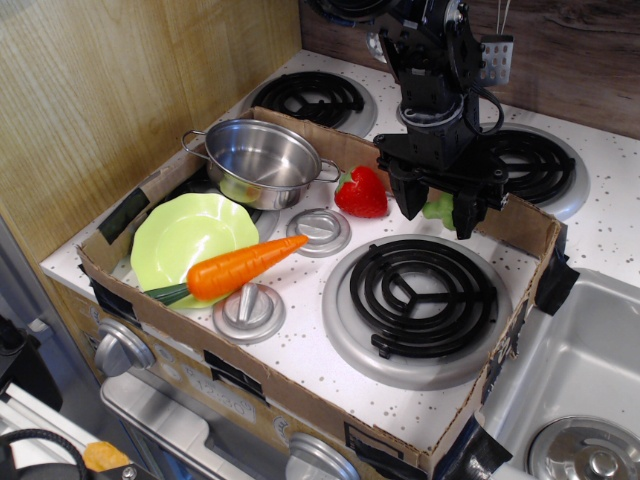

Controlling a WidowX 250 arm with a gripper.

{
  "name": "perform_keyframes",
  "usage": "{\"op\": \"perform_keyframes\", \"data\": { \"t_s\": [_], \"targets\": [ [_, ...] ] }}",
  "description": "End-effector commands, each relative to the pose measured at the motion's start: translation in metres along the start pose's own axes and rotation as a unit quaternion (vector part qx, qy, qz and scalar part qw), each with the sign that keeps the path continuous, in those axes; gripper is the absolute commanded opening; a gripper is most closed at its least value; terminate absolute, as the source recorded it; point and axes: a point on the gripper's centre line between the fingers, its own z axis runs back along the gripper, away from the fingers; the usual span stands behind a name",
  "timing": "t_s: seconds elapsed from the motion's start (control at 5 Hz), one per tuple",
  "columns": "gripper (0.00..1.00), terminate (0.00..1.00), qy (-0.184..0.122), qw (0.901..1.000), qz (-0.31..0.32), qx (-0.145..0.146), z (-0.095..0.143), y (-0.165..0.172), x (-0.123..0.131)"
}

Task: Take broccoli out of pan

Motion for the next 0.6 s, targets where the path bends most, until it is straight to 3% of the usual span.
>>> {"op": "perform_keyframes", "data": {
  "t_s": [0.0, 0.4],
  "targets": [
    [1.00, 0.00, -0.022, 0.9978, -0.005, 0.063, 0.036, -0.010, 0.023],
    [1.00, 0.00, -0.010, 0.9967, 0.001, 0.080, 0.059, -0.015, 0.031]
  ]
}}
